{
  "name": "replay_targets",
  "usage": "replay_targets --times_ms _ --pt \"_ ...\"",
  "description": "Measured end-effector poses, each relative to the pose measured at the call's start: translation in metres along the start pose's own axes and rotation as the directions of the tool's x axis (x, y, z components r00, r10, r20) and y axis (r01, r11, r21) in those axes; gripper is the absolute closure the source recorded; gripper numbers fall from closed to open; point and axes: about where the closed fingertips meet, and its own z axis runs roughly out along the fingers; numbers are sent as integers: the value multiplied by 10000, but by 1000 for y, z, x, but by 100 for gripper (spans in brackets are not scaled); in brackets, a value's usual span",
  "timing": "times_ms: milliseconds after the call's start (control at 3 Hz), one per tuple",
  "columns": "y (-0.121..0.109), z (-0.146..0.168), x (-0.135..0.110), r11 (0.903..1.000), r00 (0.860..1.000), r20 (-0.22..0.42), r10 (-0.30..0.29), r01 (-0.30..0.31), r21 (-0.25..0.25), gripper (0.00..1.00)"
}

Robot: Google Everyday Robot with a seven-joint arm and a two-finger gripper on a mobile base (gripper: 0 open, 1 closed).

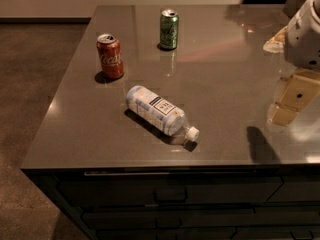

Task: Pick blue plastic bottle

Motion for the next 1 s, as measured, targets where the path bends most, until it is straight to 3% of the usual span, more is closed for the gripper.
replay_targets --times_ms 333,1000 --pt "0 0 0 10000 10000 0 0 0 0 0" --pt "-8 22 -47 9963 9950 862 -501 558 -649 0"
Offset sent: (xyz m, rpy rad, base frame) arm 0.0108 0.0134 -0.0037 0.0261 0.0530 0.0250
